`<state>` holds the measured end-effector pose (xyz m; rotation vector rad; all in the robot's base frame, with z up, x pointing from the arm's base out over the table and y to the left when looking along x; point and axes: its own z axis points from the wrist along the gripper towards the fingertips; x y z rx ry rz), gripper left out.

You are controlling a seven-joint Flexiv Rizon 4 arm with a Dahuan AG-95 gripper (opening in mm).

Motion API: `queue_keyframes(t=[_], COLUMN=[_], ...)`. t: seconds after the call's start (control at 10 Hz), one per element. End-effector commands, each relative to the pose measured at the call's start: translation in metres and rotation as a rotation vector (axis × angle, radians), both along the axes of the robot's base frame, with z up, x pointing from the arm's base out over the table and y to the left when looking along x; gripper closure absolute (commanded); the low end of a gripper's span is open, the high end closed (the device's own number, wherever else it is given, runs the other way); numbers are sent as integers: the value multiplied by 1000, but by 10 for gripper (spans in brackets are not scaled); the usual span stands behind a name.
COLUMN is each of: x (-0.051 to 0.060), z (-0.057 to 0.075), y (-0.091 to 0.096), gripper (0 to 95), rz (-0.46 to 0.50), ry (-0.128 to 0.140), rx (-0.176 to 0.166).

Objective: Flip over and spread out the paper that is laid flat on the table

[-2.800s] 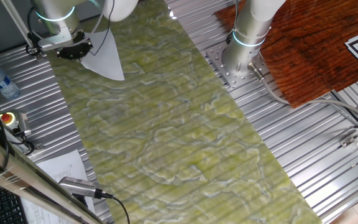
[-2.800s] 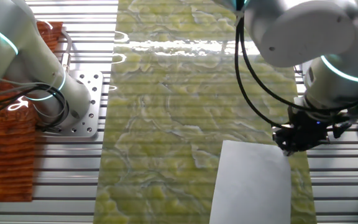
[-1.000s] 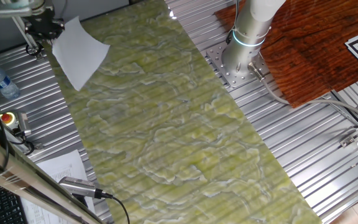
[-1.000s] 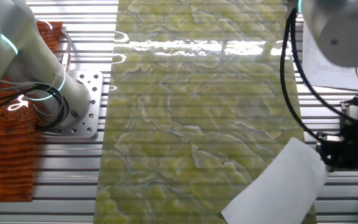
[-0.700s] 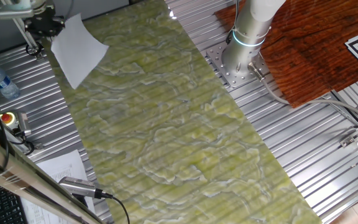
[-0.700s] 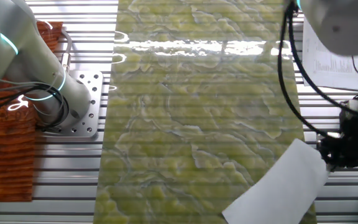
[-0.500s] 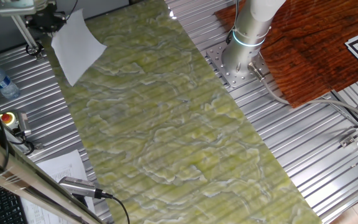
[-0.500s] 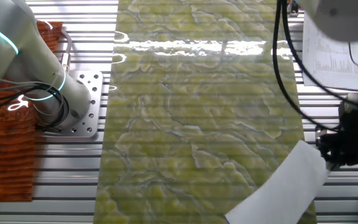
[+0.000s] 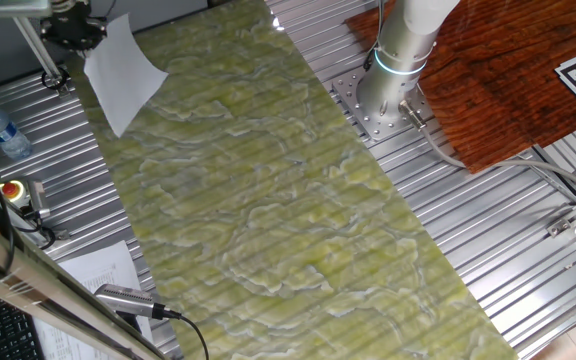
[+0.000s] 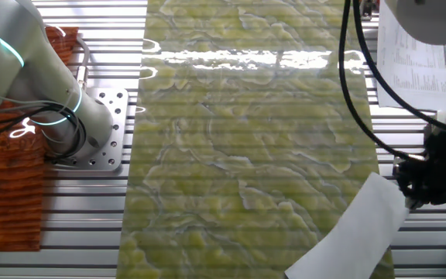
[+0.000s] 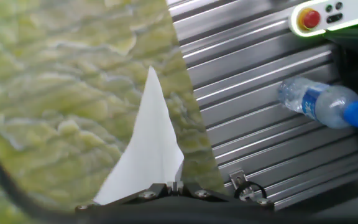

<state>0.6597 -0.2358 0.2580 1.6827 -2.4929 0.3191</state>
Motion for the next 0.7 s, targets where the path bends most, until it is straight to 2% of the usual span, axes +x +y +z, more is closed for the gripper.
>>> queue_keyframes(t=[0.1,0.3,0.5,0.6,0.7], x=[0,0,2,7,12], z=[0,0,1,4,8], y=[0,0,-5,-13,-25], gripper=[950,950,950,950,950], rz=[-102,-106,-94,-60,-31], ry=[-36,-43,-65,-89,-104], rx=[11,8,-43,-86,-104])
